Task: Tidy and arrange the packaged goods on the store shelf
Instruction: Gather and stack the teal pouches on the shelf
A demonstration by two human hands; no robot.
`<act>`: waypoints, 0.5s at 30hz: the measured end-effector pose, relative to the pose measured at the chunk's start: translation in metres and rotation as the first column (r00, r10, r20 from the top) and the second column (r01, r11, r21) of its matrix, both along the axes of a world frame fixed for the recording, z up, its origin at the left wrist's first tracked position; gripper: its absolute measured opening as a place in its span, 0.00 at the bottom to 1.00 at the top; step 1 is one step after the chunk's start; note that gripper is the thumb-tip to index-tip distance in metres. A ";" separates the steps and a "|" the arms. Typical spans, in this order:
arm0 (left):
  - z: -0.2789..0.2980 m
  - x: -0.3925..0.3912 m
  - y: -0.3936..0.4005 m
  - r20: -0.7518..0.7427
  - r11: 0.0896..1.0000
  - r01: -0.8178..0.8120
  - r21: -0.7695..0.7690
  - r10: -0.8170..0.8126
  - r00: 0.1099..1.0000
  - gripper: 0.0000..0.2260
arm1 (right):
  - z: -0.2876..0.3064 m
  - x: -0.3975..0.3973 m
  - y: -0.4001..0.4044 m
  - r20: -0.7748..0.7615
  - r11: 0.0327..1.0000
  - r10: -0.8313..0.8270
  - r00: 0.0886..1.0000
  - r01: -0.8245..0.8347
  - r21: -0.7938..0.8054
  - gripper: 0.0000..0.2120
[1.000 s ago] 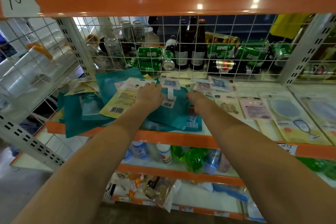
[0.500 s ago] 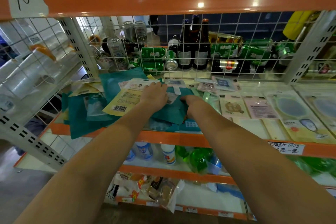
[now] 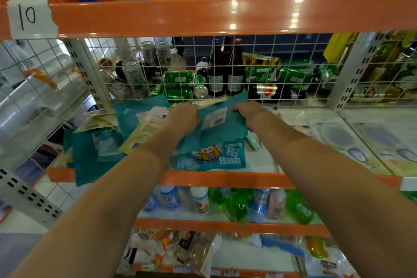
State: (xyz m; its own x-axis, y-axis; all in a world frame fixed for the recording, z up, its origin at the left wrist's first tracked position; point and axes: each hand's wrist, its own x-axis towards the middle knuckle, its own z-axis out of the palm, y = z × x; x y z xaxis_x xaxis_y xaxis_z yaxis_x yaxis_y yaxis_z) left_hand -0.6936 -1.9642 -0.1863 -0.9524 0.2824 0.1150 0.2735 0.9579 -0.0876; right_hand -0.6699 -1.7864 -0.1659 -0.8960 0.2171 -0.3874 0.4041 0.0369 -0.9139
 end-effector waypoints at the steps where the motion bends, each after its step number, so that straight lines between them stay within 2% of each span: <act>1: 0.001 -0.001 0.003 -0.005 1.000 0.005 -0.017 -0.005 1.000 0.15 | 0.004 0.002 0.010 -0.016 1.000 -0.012 1.000 0.012 0.000 0.17; 9: 0.000 -0.006 0.041 -0.058 0.997 0.071 -0.025 -0.072 0.996 0.14 | 0.006 0.029 0.084 -0.061 0.997 -0.071 0.996 0.070 -0.024 0.15; 15: -0.015 -0.011 0.079 -0.024 0.985 0.168 -0.043 -0.169 0.985 0.15 | -0.019 0.054 0.127 -0.128 0.965 -0.252 0.959 0.240 -0.102 0.16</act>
